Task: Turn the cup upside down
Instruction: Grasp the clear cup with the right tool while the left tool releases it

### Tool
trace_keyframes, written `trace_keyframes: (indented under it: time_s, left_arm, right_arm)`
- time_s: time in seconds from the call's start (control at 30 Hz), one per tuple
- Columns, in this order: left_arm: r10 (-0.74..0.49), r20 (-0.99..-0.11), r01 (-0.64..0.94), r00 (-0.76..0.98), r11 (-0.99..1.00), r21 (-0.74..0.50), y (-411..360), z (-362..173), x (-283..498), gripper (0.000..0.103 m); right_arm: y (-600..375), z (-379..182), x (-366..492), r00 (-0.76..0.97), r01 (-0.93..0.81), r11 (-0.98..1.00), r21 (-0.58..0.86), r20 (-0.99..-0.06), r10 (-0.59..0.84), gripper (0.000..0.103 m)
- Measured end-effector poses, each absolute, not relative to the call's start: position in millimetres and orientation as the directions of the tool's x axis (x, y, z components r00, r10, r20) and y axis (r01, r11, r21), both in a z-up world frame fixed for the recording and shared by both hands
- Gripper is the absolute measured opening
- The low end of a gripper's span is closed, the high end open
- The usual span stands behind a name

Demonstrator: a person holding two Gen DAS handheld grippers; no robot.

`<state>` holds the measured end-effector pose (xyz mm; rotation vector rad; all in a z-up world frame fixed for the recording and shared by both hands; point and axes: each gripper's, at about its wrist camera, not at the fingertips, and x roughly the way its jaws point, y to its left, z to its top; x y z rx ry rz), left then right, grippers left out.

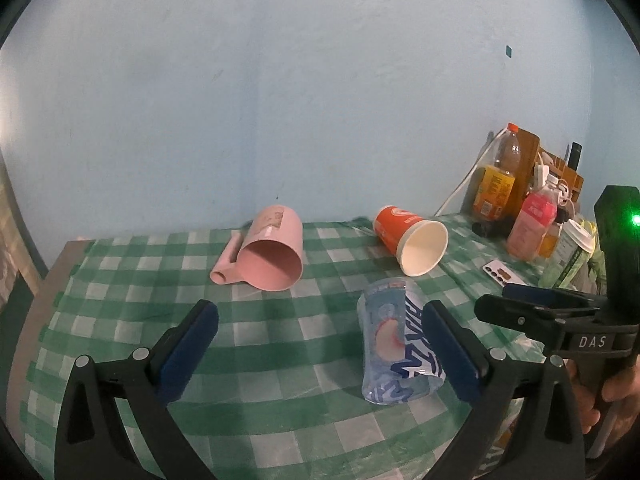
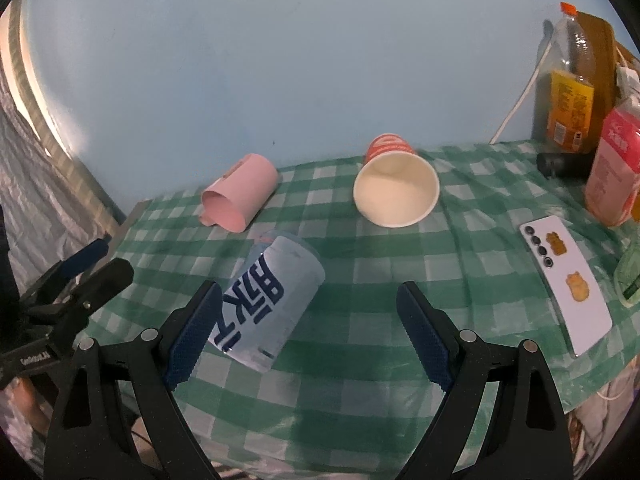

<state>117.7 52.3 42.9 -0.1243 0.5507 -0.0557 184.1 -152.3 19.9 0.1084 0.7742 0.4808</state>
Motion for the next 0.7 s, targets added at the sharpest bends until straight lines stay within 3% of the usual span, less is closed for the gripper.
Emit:
trace_keyframes:
  time_s: [0.7]
  left_arm:
    - [-0.052, -0.536, -0.043, 0.843, 0.986, -0.163, 75, 29, 135, 0.102]
  right_arm:
    - [-103, -8, 255, 0.399, -0.25, 0.884, 0.396, -0.789, 0.467, 0.088]
